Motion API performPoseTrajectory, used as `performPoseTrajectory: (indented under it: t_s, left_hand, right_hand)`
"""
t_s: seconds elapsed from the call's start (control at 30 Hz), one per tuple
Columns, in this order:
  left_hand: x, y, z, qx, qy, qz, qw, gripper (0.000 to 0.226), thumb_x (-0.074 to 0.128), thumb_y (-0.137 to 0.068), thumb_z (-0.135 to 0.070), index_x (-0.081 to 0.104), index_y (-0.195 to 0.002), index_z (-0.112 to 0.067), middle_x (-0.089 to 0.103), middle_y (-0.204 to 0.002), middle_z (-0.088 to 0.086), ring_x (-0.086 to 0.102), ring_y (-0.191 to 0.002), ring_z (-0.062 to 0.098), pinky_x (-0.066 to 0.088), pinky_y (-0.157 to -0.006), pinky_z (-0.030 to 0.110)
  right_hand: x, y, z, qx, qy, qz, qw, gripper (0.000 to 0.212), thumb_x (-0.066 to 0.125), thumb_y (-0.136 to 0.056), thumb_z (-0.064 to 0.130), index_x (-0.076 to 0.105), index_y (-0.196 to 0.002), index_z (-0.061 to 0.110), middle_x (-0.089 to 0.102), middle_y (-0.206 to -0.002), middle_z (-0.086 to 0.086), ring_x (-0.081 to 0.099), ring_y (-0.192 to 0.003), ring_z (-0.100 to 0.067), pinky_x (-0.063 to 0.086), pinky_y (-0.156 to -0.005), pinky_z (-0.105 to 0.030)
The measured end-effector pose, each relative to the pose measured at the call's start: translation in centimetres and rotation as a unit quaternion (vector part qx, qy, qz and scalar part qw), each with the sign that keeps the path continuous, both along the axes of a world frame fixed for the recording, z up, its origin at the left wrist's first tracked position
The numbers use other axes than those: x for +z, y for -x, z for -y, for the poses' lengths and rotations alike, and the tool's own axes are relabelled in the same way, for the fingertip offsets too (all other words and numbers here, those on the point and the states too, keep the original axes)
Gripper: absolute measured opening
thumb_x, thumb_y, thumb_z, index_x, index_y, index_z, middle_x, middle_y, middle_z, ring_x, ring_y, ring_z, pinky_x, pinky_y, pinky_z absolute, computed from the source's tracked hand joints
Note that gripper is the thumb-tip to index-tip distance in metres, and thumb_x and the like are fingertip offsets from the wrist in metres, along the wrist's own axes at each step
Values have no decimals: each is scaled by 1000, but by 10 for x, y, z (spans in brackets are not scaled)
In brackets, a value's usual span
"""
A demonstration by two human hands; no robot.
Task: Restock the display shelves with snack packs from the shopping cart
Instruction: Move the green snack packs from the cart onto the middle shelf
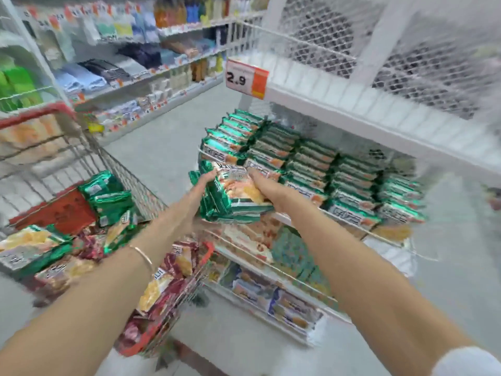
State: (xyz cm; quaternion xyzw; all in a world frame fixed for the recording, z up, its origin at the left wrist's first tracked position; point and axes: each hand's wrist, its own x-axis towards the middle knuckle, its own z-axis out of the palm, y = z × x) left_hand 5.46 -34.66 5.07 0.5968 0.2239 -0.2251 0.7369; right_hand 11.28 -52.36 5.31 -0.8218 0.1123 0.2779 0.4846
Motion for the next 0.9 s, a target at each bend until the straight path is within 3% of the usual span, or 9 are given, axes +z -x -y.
performPoseTrajectory:
  t_s: [0.07,0.13,0.2,0.33,0.43,0.53,0.7,0.8,0.9]
  left_hand:
    - [-2,-24,52,-59,-13,34,998,116,70,-59,-82,22,-154,-36,17,-164,4,33,-143,36,50,-95,57]
    - [-10,-49,108,-115,-37,64,991,131,67,-38,-94,30,-151,-41,26,-161,1,35,-143,34,34,-109,64]
    - [-6,-58,170,-155,-43,87,983,134,65,-33,-96,33,-150,-38,31,-159,3,36,-142,33,30,-113,62]
    - [24,-42,288,-297,-47,155,941,97,48,-78,-82,27,-154,-26,22,-164,10,26,-148,30,20,-120,57]
    - [31,-39,354,-372,-130,183,901,128,63,-64,-83,1,-159,-22,5,-167,8,13,-152,29,15,-120,52]
    - [12,-50,393,-436,-203,195,855,136,78,-65,-68,-11,-158,-23,5,-167,9,16,-151,29,18,-120,46]
    - [-12,-65,413,-462,-252,286,801,134,92,-67,-31,-5,-159,-30,21,-164,4,29,-147,26,24,-118,38]
    - [-21,-77,415,-451,-304,341,767,138,93,-58,-41,-4,-156,-43,45,-153,2,53,-129,27,41,-110,38]
    - [-30,-84,414,-451,-350,387,724,141,90,-50,-59,-7,-152,-51,68,-124,1,68,-94,25,53,-89,36]
  right_hand:
    - [17,6,70,-26,-56,-27,998,73,33,-88,82,62,-121,24,71,-113,-2,66,-104,-23,56,-80,-41]
    - [28,17,140,-39,-100,-22,994,67,46,-78,87,65,-102,28,75,-82,4,69,-86,-21,55,-93,-47]
    - [34,35,208,-70,-126,3,990,57,61,-78,76,67,-106,27,75,-89,3,69,-92,-21,53,-100,-46]
    - [37,79,316,-160,-161,58,972,36,67,-85,47,63,-104,16,72,-84,0,70,-74,-15,60,-76,-31]
    - [25,101,369,-224,-183,116,950,38,72,-79,42,65,-105,15,74,-99,-8,69,-90,-25,55,-93,-42]
    - [2,111,405,-256,-140,146,945,29,72,-87,35,62,-106,17,75,-99,-6,71,-87,-23,56,-92,-42]
    - [-49,107,419,-279,-30,200,939,112,95,-51,54,36,-141,21,67,-124,-2,71,-104,-19,59,-90,-44]
    - [-63,98,411,-292,26,254,922,117,95,-54,51,27,-147,29,61,-128,10,65,-110,-4,57,-91,-27]
    - [-73,94,411,-272,57,298,913,123,95,-63,35,13,-153,36,59,-121,27,61,-104,14,49,-83,-7]
